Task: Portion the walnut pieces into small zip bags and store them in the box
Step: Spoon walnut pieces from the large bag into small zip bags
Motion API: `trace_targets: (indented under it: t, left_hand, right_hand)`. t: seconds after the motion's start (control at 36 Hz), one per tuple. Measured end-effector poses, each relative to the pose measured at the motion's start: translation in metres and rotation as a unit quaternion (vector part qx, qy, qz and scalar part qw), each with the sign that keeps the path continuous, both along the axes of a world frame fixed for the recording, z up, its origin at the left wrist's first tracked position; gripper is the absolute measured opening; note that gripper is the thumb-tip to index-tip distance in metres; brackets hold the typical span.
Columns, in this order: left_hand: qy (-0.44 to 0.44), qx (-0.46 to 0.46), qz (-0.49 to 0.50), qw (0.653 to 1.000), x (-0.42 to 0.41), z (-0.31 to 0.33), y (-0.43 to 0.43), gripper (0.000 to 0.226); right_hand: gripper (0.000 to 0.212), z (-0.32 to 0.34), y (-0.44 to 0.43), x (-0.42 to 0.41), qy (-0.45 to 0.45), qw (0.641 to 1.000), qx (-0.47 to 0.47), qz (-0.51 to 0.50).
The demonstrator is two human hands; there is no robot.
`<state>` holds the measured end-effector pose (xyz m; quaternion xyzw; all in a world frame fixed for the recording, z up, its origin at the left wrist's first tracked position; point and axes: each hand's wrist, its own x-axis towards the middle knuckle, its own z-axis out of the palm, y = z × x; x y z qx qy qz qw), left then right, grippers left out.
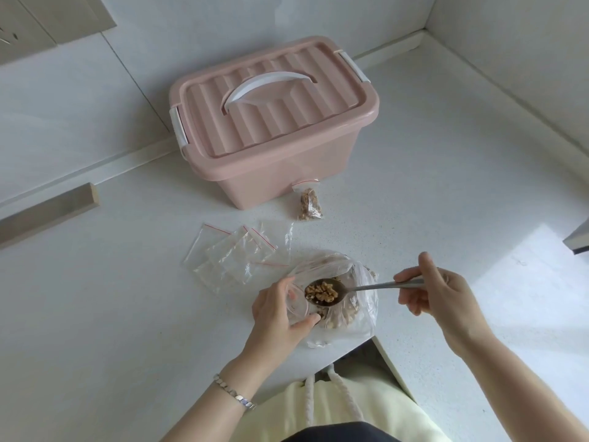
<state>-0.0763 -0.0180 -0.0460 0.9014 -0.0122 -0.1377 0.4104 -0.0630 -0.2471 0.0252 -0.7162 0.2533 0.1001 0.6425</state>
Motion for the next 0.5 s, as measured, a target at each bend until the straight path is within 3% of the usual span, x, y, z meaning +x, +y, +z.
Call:
trace_targets:
  t: [0.14,0.28,0.33,0.5]
  left_hand:
    - [-0.001,0.014,-0.027,1.000,0.001,0.006,-0.004,0.056]
    - [-0.028,0.008,-0.007,1.000,0.002,0.008,-0.005,0.047]
    - [-0.028,-0.005,0.012,1.000,0.002,0.010,-0.003,0.045]
    - [-0.075,-0.048,0.031,0.996,-0.004,0.005,0.010,0.028]
  right_hand:
    - [0.043,0.017,0.028,0.001,-0.055,0.989,-0.087,0.105]
    - [0.051,0.020,0.043,-0.009,-0.172,0.928,-0.237,0.232]
    - [0.050,0.022,0.039,-0.011,-0.207,0.922,-0.241,0.221]
    - [0.036,0.017,0.018,-0.012,-0.198,0.958,-0.180,0.103]
